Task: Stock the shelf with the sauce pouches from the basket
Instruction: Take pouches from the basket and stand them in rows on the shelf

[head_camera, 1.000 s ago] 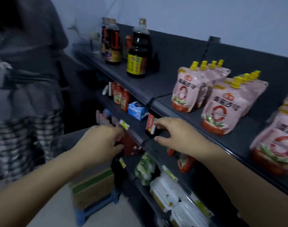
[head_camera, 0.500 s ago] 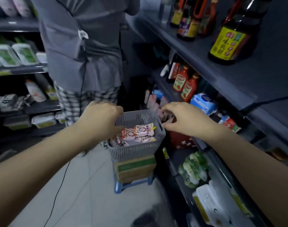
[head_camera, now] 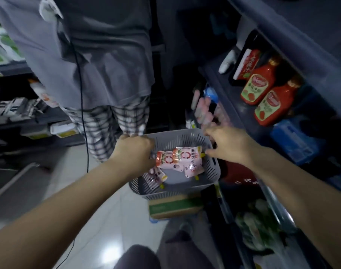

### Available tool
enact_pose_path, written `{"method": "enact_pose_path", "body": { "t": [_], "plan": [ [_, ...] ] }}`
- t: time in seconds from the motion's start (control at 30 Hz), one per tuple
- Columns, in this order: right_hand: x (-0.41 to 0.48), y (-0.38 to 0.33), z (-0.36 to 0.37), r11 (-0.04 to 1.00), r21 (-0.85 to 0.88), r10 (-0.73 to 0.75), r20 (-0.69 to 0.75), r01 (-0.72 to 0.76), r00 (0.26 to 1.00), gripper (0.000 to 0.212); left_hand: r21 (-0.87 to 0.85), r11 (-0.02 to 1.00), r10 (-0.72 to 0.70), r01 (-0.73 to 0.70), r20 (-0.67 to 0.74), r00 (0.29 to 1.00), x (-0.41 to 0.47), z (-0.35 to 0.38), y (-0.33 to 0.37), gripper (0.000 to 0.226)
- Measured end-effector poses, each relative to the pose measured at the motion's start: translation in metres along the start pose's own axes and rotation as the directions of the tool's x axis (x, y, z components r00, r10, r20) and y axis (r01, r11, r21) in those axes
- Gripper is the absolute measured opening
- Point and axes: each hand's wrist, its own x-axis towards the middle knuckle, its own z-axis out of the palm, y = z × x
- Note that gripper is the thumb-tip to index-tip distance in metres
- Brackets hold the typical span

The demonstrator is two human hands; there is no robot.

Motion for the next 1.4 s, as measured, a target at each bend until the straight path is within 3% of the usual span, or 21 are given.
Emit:
{"method": "enact_pose_path", "body": {
  "t": [0.23,0.37,0.47,0.53,0.67,0.73,0.8,0.87,0.93,1.0,1.07,1.13,1.2,1.23,1.33,1.4],
  "plan": [
    [0.071,0.011,0.067,0.996,0.09,-0.019,0.111,0.009,0.994,0.028,-0.084,0.996,0.001,0.017,0.217,0.976,0.041,0.078,-0.008,0.034],
    [0.099,0.023,0.111,0.993,0.111,0.02,0.171,-0.039,0.985,0.043,-0.071,0.997,0.017,0.01,0.367,0.93,0.065,0.131,-0.015,0.037],
    [0.114,0.033,0.153,0.984,0.173,-0.002,0.238,-0.04,0.971,0.023,-0.059,0.998,0.028,-0.003,0.427,0.904,0.082,0.173,-0.017,0.033],
    [0.127,0.04,0.182,0.971,0.224,0.006,0.317,-0.081,0.948,0.016,-0.035,0.999,0.052,-0.04,0.447,0.893,0.097,0.198,-0.015,0.036],
    [0.15,0.054,0.23,0.946,0.254,0.094,0.386,-0.204,0.917,0.033,-0.044,0.996,0.089,-0.077,0.509,0.856,0.133,0.242,-0.006,0.053],
    [0.161,0.057,0.25,0.903,0.315,0.135,0.438,-0.292,0.889,0.027,-0.076,0.993,0.116,-0.089,0.509,0.853,0.147,0.266,-0.001,0.056],
    [0.173,0.056,0.268,0.779,0.443,0.199,0.497,-0.444,0.845,0.016,-0.11,0.99,0.133,-0.088,0.514,0.847,0.158,0.289,0.003,0.055],
    [0.183,0.053,0.282,0.547,0.584,0.259,0.563,-0.599,0.785,0.028,-0.141,0.987,0.145,-0.082,0.527,0.837,0.168,0.308,0.006,0.061],
    [0.192,0.048,0.296,0.16,0.696,0.316,0.635,-0.7,0.705,0.027,-0.166,0.981,0.171,-0.097,0.52,0.837,0.177,0.324,0.009,0.072],
    [0.201,0.044,0.308,-0.244,0.684,0.339,0.724,-0.687,0.601,0.021,-0.181,0.977,0.187,-0.109,0.5,0.845,0.184,0.335,0.01,0.075],
    [0.211,0.042,0.325,-0.496,0.616,0.352,0.787,-0.612,0.507,0.019,-0.175,0.978,0.186,-0.116,0.466,0.865,0.19,0.343,0.011,0.072],
    [0.221,0.04,0.338,-0.638,0.586,0.405,0.807,-0.5,0.43,0.014,-0.159,0.979,0.185,-0.126,0.443,0.877,0.195,0.349,0.012,0.072],
    [0.234,0.038,0.348,-0.71,0.6,0.463,0.792,-0.37,0.397,0.008,-0.181,0.977,0.185,-0.116,0.436,0.881,0.2,0.353,0.013,0.076],
    [0.24,0.035,0.352,-0.71,0.612,0.484,0.783,-0.349,0.391,0.008,-0.18,0.976,0.187,-0.119,0.428,0.884,0.203,0.355,0.014,0.077],
    [0.244,0.03,0.373,-0.699,0.612,0.462,0.781,-0.371,0.42,0.046,-0.166,0.98,0.167,-0.109,0.392,0.905,0.214,0.364,0.013,0.07],
    [0.241,0.035,0.405,-0.685,0.649,0.517,0.753,-0.331,0.407,0.046,-0.182,0.98,0.148,-0.079,0.403,0.903,0.218,0.369,0.012,0.072]
  ]
}}
